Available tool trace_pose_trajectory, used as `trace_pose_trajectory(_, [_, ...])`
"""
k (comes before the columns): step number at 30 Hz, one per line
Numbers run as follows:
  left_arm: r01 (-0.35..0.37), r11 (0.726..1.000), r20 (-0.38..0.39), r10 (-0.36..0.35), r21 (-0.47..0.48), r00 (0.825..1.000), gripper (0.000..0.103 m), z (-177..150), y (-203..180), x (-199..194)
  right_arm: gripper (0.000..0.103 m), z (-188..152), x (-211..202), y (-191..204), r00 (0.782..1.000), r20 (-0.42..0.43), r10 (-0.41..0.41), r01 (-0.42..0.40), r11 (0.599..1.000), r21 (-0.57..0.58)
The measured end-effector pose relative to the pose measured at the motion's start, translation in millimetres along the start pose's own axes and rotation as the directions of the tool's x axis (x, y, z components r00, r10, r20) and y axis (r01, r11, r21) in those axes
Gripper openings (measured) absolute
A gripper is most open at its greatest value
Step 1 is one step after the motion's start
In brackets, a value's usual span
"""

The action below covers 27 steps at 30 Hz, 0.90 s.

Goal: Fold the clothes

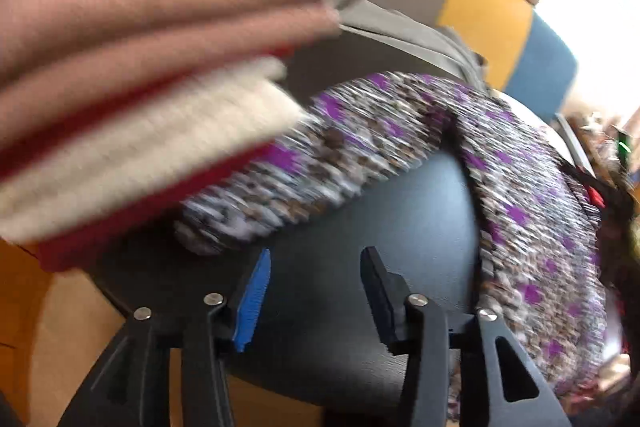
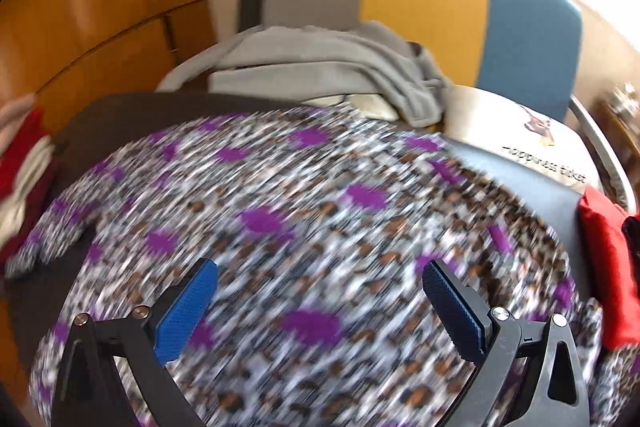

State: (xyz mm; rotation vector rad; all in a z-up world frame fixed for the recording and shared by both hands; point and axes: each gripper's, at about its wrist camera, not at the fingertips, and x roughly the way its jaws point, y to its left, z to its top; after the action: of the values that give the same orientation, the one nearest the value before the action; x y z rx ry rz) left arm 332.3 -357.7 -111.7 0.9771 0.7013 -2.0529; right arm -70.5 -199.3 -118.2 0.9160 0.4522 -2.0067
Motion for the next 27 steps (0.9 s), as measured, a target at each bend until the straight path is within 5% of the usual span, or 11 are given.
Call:
trace_pose_trajectory(7, [-0.081, 0.977, -0.059, 0.095, 0.195, 0.994, 0.055, 23.6, -52.7, 74.0, 0.103, -50.9, -20.7, 41.0, 0.999, 0.012, 0.038, -0.037, 0.996, -0.079])
trace_pose_trajectory(9, [-0.086, 0.972, -0.02, 0.092, 0.219, 0.996, 0.008, 32.2, -72.9, 86.3, 0.103, -57.6, -14.7, 44.2, 0.999, -0.013, 0.045, -0.047, 0.993, -0.105])
trace_pose_trajectory(11, [-0.076, 0.961, -0.024, 0.086, 0.268, 0.996, 0.006, 45.4, -99.6, 101.5, 0.103, -70.9, 2.7, 42.5, 0.995, -0.085, 0.055, -0.063, 0.994, -0.093])
trace_pose_trajectory(14, [-0.124, 0.933, 0.003, 0.131, 0.337, 0.991, 0.006, 68.8, -134.8, 130.5, 0.103, -70.6, 4.4, 44.8, 0.996, -0.077, 0.036, -0.044, 0.994, -0.101])
trace_pose_trajectory(19, [-0.135, 0.946, 0.003, 0.14, 0.295, 0.99, 0.013, 125.0, -135.5, 169.2, 0.103, -72.8, 5.4, 45.5, 0.997, -0.068, 0.035, -0.041, 0.994, -0.1])
trace_pose_trajectory(21, [-0.222, 0.93, 0.006, 0.231, 0.292, 0.973, 0.014, 144.5, -130.6, 180.7, 0.103, -72.9, 3.8, 43.1, 0.997, -0.061, 0.049, -0.054, 0.995, -0.087])
trace_pose_trajectory(25, [-0.414, 0.901, -0.071, 0.425, 0.132, 0.902, 0.014, 183.1, -93.2, 188.3, 0.103, -72.5, 2.2, 38.2, 0.996, -0.049, 0.077, -0.08, 0.995, -0.059])
trace_pose_trajectory(27, [-0.424, 0.903, -0.062, 0.429, 0.07, 0.901, 0.015, 190.0, -85.9, 171.0, 0.103, -72.8, 1.0, 39.2, 0.996, -0.047, 0.075, -0.078, 0.995, -0.055])
